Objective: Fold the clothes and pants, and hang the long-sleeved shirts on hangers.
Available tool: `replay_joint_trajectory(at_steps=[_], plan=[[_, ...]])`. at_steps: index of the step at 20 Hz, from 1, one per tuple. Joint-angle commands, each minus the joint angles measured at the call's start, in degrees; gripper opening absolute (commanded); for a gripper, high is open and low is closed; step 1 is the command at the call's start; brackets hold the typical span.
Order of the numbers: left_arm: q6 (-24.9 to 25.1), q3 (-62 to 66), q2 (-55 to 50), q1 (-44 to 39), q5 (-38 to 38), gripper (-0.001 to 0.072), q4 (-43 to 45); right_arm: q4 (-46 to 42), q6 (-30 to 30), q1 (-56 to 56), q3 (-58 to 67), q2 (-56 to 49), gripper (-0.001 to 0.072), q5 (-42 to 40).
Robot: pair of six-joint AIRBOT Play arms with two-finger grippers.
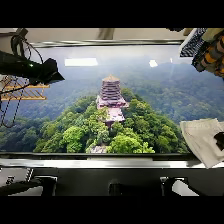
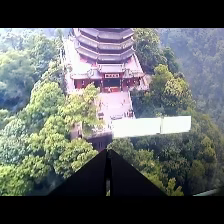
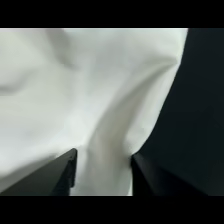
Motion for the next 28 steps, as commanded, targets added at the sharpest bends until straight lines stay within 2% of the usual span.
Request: replay_joint_trajectory(at_steps=[1, 2, 4, 5, 7, 9, 10, 11, 15, 18, 19, 22, 28], plan=[[0.0, 0.0, -0.4, 0.0, 0.0, 0.0013, 0.0, 0.2, -1.1, 0.0, 6.2, 0.0, 0.0561, -0.5], [0.0, 0.0, -0.5, 0.0, 0.0, 0.0014, 0.0, 0.8, -1.7, 0.0, 8.3, 0.1, 0.0590, 0.3], [0.0, 0.0, -0.6, 0.0, 0.1, 0.0018, 2.6, 6.8, -2.4, 0.2, 12.2, 1.3, 0.0586, -1.4], [0.0, 0.0, -0.6, 0.0, 0.0, 0.0043, 4.5, 12.6, -4.4, 0.3, 14.0, 2.3, 0.0586, -3.8], [0.0, 0.0, -0.6, 0.5, -0.2, 0.0044, 7.1, 29.1, -11.5, 0.3, 17.0, 4.4, 0.0580, -9.2], [1.2, 0.0, -0.5, 1.1, -0.3, 0.0039, 7.9, 45.2, -18.9, 1.1, 17.9, 6.2, 0.0498, -10.5], [1.9, 0.0, -0.5, 1.1, -0.7, 0.0031, 8.6, 48.6, -21.5, 3.2, 17.9, 7.0, 0.0478, -9.7], [2.5, 0.0, -0.5, 1.0, -1.5, 0.0030, 9.1, 50.1, -24.2, 6.3, 17.9, 7.4, 0.0468, -8.2], [9.9, -3.5, 1.4, -1.6, -3.1, 0.0011, 9.2, 50.3, -29.8, 24.0, 17.7, 7.6, 0.0190, -1.8], [11.3, -11.4, 5.6, -3.8, -2.1, 0.0011, 11.7, 48.1, -30.3, 36.4, 17.7, 7.6, 0.0060, -1.8], [11.3, -14.1, 7.3, -4.4, -1.0, 0.0011, 13.4, 47.6, -30.3, 39.6, 17.7, 7.6, 0.0037, -1.8], [11.3, -17.6, 9.2, -4.6, -1.0, 0.0012, 15.6, 46.1, -30.3, 45.4, 17.7, 7.6, 0.0037, -1.8], [11.1, -17.6, 9.0, -4.6, -2.5, 0.0013, 17.1, 46.3, -30.3, 46.1, 17.7, 7.6, 0.0039, -1.2]])
